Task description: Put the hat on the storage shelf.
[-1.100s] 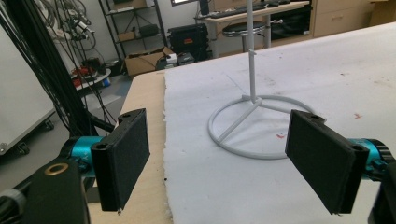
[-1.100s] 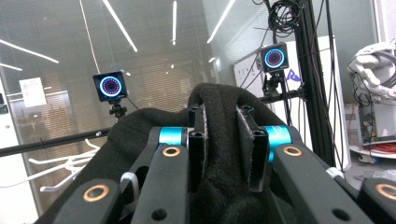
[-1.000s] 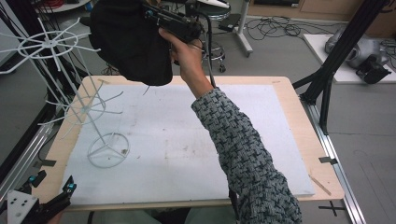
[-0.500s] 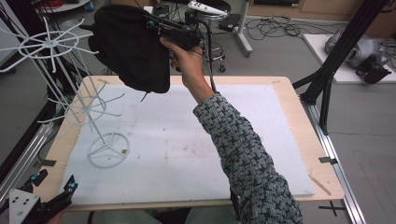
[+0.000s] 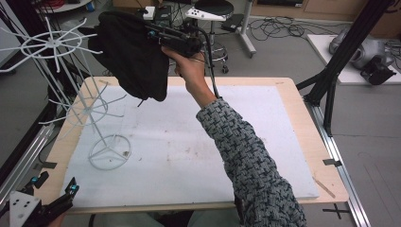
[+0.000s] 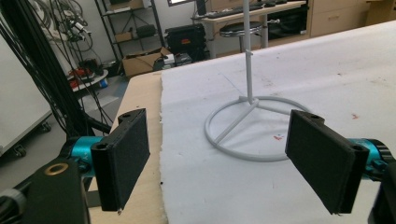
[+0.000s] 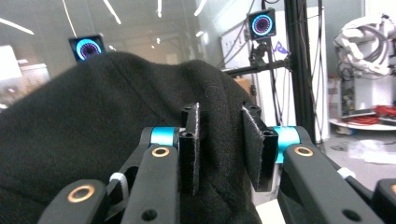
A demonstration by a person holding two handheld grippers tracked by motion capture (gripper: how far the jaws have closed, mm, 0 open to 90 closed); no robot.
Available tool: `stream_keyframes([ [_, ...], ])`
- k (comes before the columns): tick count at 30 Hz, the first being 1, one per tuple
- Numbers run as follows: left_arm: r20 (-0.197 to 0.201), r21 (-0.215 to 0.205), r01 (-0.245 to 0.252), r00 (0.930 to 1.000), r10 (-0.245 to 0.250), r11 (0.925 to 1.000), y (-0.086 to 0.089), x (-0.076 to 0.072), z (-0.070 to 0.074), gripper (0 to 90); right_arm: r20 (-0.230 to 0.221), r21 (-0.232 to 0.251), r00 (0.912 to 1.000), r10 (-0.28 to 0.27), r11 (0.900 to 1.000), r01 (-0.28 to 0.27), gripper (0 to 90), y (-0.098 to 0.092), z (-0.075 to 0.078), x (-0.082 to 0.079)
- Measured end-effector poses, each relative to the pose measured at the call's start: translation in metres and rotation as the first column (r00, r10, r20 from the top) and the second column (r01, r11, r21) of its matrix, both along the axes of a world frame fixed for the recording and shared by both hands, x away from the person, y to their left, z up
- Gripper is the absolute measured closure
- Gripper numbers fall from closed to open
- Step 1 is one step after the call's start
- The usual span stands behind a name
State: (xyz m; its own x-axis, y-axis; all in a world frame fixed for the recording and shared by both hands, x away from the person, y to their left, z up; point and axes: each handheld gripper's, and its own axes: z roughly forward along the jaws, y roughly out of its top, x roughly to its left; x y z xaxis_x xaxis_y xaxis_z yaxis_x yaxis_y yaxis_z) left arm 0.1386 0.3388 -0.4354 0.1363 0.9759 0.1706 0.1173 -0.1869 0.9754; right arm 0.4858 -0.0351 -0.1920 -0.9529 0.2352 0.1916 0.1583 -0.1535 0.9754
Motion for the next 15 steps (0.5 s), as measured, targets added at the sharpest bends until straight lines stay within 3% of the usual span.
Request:
stream_keyframes([
  [4,0.003,-0.003,-0.001,1.0000,0.001,1.0000,-0.0002,0.0000,0.0000,21.7,0.015,-0.031,0.9998,-0.014,0.999,0.015,69.4,0.0015,-0.0011,-0.0004],
  [15,0.002,-0.001,0.001,1.0000,-0.001,1.0000,-0.0003,0.0002,0.0000,21.7,0.022,-0.048,0.9992,-0.032,0.998,0.033,65.3,0.0031,-0.0020,-0.0010],
])
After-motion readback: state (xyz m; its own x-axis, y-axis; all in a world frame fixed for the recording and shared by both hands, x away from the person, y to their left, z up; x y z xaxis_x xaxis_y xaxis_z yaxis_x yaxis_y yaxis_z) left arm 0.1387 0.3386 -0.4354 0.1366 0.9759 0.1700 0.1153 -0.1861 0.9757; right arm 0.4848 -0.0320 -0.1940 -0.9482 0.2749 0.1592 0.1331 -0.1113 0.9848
